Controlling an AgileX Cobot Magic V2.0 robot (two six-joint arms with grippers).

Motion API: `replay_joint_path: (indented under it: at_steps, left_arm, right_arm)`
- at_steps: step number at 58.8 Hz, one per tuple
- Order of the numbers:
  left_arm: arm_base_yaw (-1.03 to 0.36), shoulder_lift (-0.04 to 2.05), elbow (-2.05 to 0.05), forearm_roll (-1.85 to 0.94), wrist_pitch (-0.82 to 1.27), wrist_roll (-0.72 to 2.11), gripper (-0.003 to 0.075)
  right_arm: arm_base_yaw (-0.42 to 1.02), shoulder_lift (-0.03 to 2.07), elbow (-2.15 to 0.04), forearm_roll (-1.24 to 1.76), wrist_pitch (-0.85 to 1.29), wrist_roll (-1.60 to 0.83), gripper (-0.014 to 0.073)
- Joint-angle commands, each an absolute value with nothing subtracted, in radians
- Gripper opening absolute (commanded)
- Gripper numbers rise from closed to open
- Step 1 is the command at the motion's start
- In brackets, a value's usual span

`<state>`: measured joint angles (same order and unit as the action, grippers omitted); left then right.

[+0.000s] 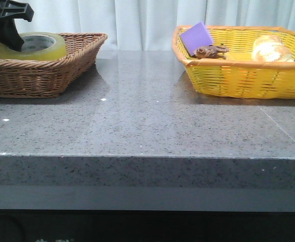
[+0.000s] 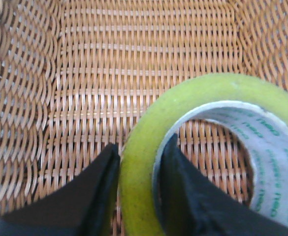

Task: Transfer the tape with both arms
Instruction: 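Lower the tape roll into the brown basket and open left gripper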

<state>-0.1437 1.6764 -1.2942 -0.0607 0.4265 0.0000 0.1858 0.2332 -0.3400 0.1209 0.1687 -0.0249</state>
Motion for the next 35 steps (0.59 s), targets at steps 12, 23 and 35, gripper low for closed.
replay_joint_path:
  at_steps: [12, 23, 35]
  left_arm:
    - [-0.143, 1.556, -1.355, -0.074, 0.345, -0.016, 0.0430]
    - [-0.143, 1.436, -1.340, -0.044, 0.338, -0.009, 0.0253]
    - [-0.143, 1.276, -1.208, -0.044, 0.283, -0.009, -0.0008]
  right_arm:
    - [0.181, 0.241, -0.365, 0.116, 0.084, -0.027, -0.0092]
    - [0.181, 0.241, -0.365, 0.116, 0.059, -0.027, -0.0092]
    - [0.181, 0.241, -0.365, 0.116, 0.038, -0.027, -0.0092]
